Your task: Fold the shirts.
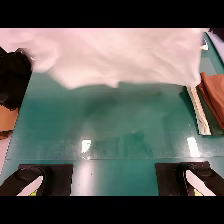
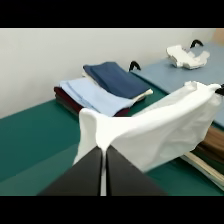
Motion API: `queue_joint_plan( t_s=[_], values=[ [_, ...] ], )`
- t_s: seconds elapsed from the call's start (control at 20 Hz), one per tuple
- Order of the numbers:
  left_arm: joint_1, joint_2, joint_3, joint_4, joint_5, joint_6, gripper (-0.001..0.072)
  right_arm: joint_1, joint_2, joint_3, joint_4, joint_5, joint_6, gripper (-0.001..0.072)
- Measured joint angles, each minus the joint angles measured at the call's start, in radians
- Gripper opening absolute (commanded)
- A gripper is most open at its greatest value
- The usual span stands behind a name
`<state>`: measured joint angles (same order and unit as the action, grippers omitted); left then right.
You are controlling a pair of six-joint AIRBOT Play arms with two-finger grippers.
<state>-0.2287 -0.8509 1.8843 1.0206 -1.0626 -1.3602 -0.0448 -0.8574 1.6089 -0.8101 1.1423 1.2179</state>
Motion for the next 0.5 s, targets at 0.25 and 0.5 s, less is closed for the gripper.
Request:
queue_joint_plan(
  t_s=[0.25,0.5],
  values=[
    [0.000,-0.013,0.023,0.026,-0.077,-0.003,0.0019,-0.019,-0.011,0.092,-0.005,0.076,0.066,0.0014],
    [0.000,-0.222,0.026,0.155,-0.264,-0.031,0.0020,-0.022,-0.180,0.058,-0.004,0.140,0.112,0.0014]
  ],
)
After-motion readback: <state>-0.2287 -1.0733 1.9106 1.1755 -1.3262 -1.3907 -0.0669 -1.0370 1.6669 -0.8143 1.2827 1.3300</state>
